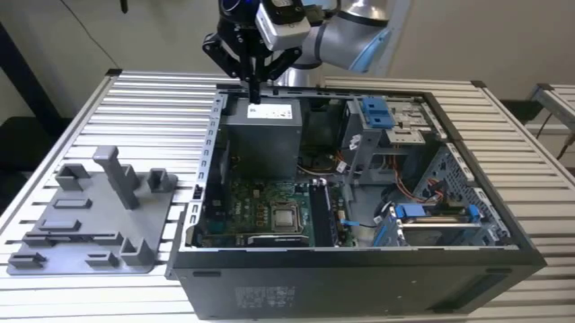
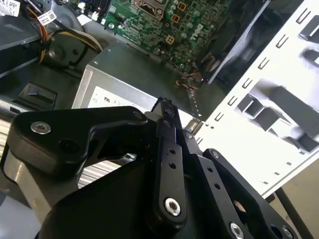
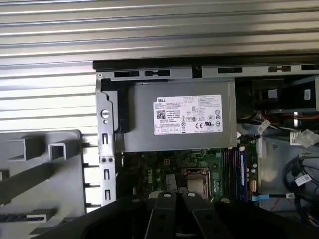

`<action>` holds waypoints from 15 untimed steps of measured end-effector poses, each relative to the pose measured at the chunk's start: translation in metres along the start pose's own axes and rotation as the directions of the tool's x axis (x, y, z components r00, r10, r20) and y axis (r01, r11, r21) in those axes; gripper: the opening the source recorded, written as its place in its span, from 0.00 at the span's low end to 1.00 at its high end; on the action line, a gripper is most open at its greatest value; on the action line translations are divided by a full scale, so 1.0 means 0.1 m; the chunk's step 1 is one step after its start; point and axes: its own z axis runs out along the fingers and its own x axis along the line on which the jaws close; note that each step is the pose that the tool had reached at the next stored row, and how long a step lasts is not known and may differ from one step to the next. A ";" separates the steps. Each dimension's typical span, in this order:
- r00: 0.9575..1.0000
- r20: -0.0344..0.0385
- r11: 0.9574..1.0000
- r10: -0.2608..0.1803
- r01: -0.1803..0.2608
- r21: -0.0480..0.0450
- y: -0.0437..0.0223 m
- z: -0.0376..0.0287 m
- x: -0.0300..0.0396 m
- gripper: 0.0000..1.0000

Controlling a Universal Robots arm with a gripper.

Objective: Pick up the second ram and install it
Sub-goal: 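Reach for the second ram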

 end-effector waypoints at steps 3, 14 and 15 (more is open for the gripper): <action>1.000 0.000 1.000 0.000 0.000 0.000 -0.003 0.000 0.038 0.11; 1.000 0.000 1.000 -0.001 0.001 0.000 -0.016 -0.003 0.223 0.11; 1.000 0.000 1.000 -0.001 0.001 0.000 -0.016 -0.003 0.223 0.11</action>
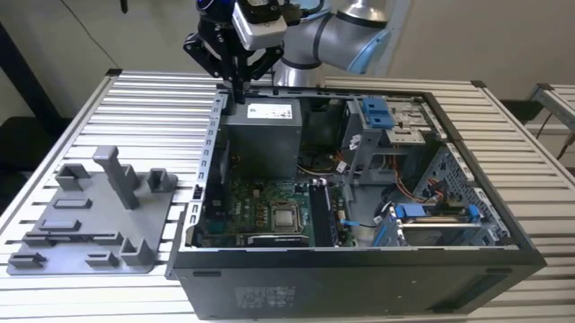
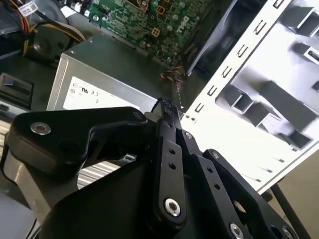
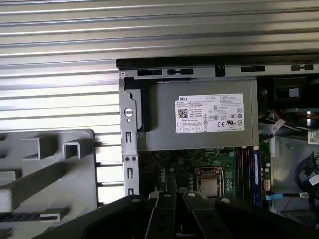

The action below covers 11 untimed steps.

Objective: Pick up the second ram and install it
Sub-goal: 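Reach for the second ram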

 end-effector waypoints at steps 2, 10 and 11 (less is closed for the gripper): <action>1.000 0.000 1.000 0.000 0.000 0.000 0.000 0.000 0.004 0.11; 1.000 0.000 1.000 0.000 0.000 0.000 -0.001 0.000 0.011 0.11; 1.000 0.000 1.000 0.000 0.000 0.000 -0.001 0.000 0.013 0.11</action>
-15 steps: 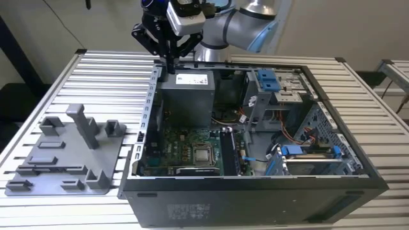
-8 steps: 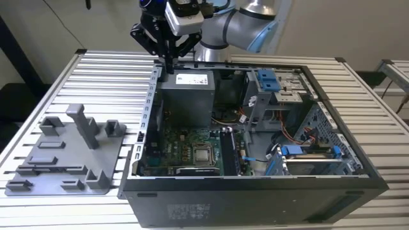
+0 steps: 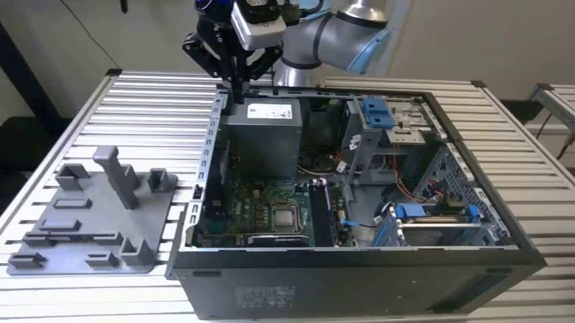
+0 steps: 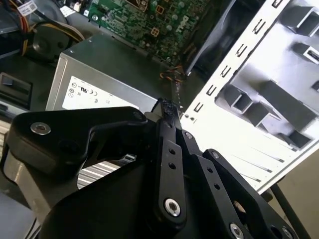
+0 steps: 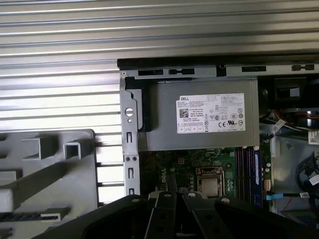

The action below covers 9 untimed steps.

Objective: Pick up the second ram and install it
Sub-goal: 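Reach for the second ram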

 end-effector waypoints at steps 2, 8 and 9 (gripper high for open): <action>1.000 0.000 1.000 0.000 0.000 0.000 -0.001 0.000 0.014 0.11; 1.000 0.000 1.000 0.000 0.000 0.000 -0.005 -0.002 0.093 0.11; 1.000 0.000 1.000 0.000 0.000 0.000 -0.006 -0.002 0.108 0.11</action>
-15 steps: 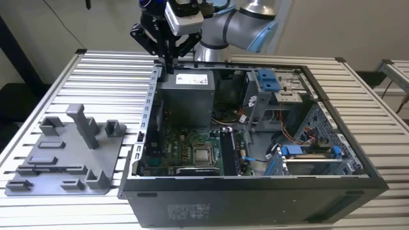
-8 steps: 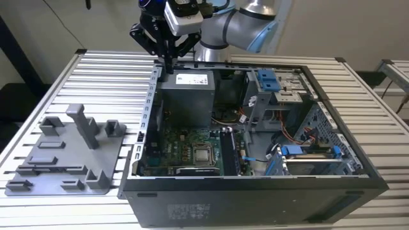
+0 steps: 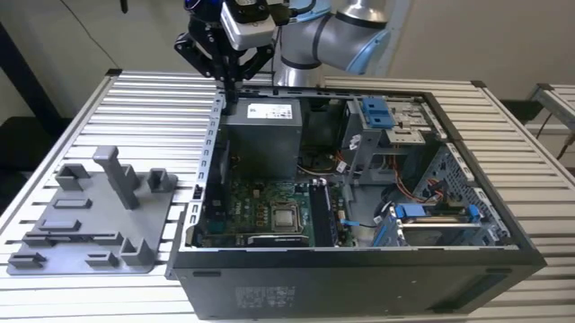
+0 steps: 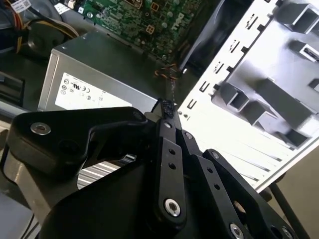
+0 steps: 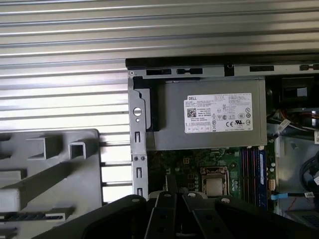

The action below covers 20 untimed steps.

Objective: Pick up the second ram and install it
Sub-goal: 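Reach for the second ram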

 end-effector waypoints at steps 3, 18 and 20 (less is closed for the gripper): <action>1.000 0.000 1.000 0.000 0.000 0.000 -0.001 -0.001 0.047 0.11; 1.000 0.000 1.000 -0.002 0.002 0.000 -0.008 -0.003 0.200 0.11; 1.000 0.000 1.000 -0.002 0.002 0.000 -0.007 -0.003 0.202 0.11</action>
